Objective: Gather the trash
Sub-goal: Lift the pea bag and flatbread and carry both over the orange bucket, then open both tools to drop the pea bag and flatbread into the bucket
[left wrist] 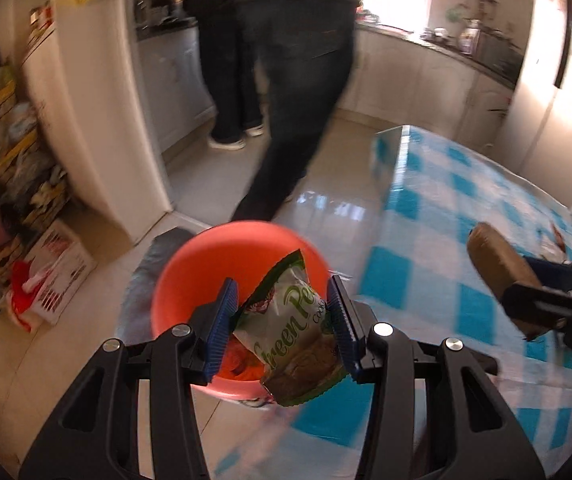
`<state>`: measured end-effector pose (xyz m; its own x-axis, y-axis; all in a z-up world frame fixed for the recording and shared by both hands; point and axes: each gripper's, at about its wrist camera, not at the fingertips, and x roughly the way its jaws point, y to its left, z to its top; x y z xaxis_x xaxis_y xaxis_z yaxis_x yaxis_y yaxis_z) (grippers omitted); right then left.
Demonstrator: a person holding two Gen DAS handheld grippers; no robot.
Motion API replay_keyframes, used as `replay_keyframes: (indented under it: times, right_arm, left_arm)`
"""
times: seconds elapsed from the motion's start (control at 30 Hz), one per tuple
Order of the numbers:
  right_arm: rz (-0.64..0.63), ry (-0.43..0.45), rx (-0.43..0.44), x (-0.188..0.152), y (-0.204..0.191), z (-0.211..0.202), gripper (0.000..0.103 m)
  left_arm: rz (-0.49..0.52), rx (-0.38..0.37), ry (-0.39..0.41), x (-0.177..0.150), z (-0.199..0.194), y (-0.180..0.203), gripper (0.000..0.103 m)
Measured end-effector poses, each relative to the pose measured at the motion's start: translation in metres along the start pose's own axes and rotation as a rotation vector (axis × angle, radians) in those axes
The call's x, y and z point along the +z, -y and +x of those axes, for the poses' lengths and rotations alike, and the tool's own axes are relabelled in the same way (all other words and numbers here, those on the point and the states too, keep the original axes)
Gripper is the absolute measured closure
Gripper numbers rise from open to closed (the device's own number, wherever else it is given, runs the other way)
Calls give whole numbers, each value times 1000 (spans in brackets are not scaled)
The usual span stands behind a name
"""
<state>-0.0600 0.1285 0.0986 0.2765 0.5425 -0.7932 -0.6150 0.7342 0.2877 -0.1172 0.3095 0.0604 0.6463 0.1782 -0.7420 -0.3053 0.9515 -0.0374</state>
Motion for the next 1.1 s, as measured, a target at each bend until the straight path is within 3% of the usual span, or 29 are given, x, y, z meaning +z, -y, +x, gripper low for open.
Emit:
replay_keyframes:
  times: [0.37, 0.57, 0.67, 0.7, 0.73, 0.93, 1.1]
  right_arm:
    - [-18, -134, 123, 38, -37, 69, 41]
    - [-9, -172, 136, 52, -49, 95, 40]
    - [28, -149, 159, 58, -46, 98, 39]
    - [40, -141, 163, 59, -47, 97, 34]
    - [53, -131, 168, 61, -45, 95, 33]
    - [68, -73, 146, 59, -42, 75, 31]
    - [75, -2, 80, 43, -33, 42, 21]
  left_arm:
    - [-76, 44, -96, -11, 43, -45, 55]
    - [-90, 58, -132, -16, 61, -50, 50]
    - [-88, 73, -132, -15, 68, -52, 45]
    - [-87, 79, -132, -14, 69, -53, 36]
    - [-89, 89, -130, -13, 71, -54, 34]
    - [-85, 107, -124, -13, 71, -59, 33]
    - [-74, 107, -98, -11, 58, -54, 29]
